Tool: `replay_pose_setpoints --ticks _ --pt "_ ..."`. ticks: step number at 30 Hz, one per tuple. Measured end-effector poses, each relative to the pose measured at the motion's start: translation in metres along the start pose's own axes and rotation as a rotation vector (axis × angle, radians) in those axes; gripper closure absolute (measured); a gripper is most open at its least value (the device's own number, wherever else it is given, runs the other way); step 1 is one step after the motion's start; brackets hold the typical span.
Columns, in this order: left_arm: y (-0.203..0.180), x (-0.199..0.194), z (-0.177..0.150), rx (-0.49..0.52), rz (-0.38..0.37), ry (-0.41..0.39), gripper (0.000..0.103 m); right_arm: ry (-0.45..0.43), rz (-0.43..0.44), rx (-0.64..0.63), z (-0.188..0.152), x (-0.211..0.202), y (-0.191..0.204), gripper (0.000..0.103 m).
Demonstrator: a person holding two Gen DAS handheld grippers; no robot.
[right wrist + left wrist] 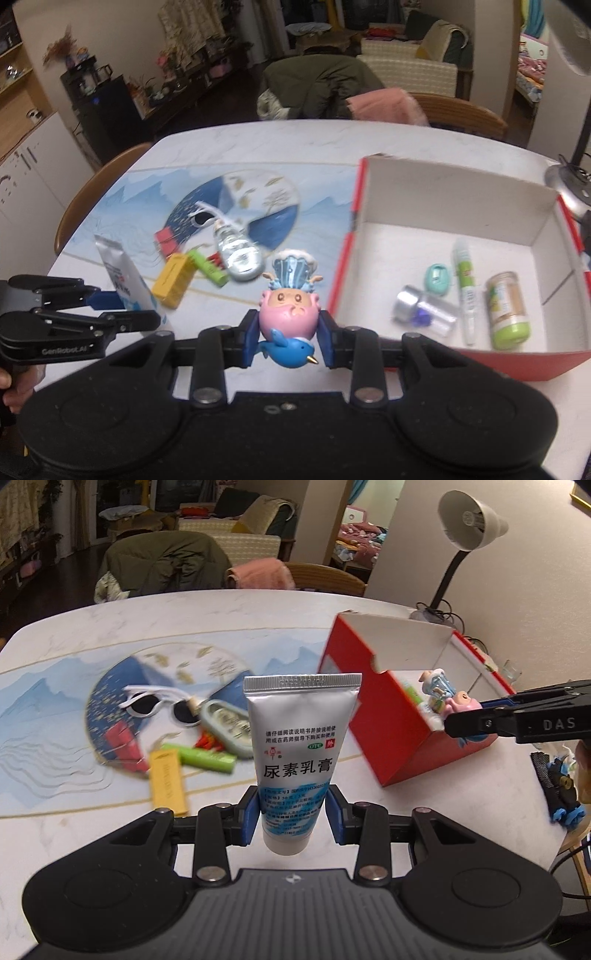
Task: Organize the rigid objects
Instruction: 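Carry the ointment tube and pink figure with both tools into the shoebox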
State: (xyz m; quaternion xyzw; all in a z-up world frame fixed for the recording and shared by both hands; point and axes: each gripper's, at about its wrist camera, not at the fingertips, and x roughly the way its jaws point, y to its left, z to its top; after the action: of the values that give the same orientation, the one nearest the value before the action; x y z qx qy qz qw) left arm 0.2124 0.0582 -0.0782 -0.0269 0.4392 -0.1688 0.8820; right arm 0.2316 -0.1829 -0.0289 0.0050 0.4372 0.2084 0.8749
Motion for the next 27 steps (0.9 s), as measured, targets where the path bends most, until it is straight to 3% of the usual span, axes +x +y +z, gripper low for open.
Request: replay_pose_setpoints --ticks 12,27 --pt "-0.057 0.024 0.034 0.036 -0.025 0.002 0.066 -0.031 -0.042 0.058 0.005 -0.013 -0.073 0.071" --pt "-0.127 0.06 0.099 0.142 -0.034 -0.005 0.066 -0.033 -0.147 0.087 0.016 -0.009 -0.159 0.071"
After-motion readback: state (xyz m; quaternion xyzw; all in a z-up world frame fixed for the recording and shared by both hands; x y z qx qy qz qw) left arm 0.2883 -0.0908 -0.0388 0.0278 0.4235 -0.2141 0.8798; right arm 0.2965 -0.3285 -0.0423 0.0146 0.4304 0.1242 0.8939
